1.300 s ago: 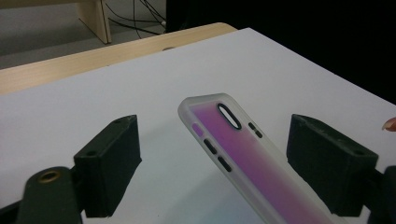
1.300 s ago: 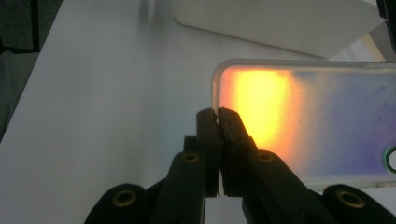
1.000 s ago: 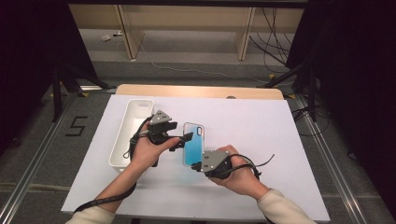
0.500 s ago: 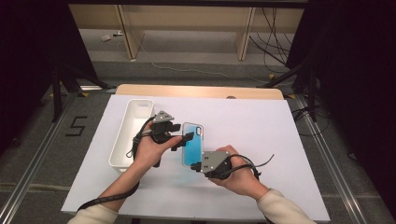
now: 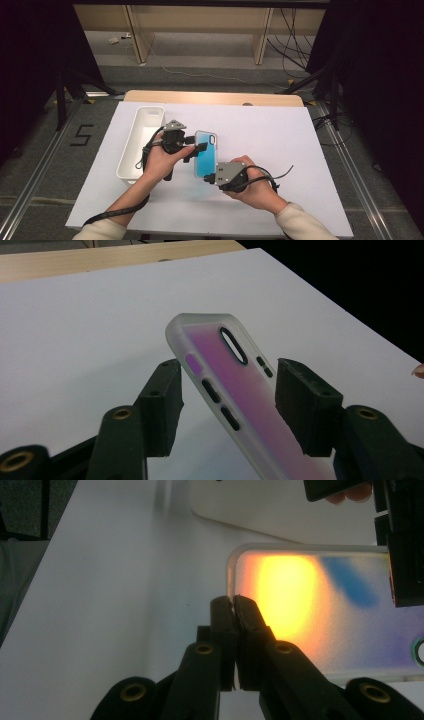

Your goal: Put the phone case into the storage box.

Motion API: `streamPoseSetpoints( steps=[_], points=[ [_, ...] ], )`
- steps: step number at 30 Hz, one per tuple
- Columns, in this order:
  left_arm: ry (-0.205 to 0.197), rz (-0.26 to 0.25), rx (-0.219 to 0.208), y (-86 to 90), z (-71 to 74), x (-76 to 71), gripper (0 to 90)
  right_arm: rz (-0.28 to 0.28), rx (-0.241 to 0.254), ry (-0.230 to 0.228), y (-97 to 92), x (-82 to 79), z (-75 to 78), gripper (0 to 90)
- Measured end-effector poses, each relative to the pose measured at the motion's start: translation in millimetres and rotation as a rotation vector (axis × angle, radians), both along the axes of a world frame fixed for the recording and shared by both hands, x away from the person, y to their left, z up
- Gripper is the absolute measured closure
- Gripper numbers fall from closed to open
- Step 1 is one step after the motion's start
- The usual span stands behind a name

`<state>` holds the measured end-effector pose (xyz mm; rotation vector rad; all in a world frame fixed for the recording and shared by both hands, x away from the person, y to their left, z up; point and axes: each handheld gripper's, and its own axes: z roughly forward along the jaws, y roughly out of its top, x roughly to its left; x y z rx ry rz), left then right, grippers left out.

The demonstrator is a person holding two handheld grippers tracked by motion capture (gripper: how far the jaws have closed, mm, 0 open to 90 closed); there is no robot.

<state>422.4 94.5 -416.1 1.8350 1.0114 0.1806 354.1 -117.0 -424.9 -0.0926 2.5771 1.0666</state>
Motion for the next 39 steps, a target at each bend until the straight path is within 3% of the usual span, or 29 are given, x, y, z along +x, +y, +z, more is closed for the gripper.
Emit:
streamPoseSetpoints(
  steps=[13, 28, 34, 39],
  points=[
    [0.038, -0.005, -0.045, 2.5, -1.2, 0.9, 62.4, 0.019, -0.009, 0.007, 1.1, -0.8, -1.3, 88.8],
    [0.071, 0.009, -0.097, 3.2, 1.3, -1.9, 71.3, 0.024, -0.019, 0.012, 2.9, -1.6, -3.6, 88.7],
    [0.079, 0.001, -0.130, -0.6, 4.0, -5.7, 75.6, 0.026, -0.030, 0.015, 5.2, -1.3, -7.5, 88.7],
    [0.087, -0.016, -0.187, -2.6, 7.3, -9.2, 80.3, 0.018, -0.040, 0.024, 5.9, -0.5, -10.1, 88.2]
  ],
)
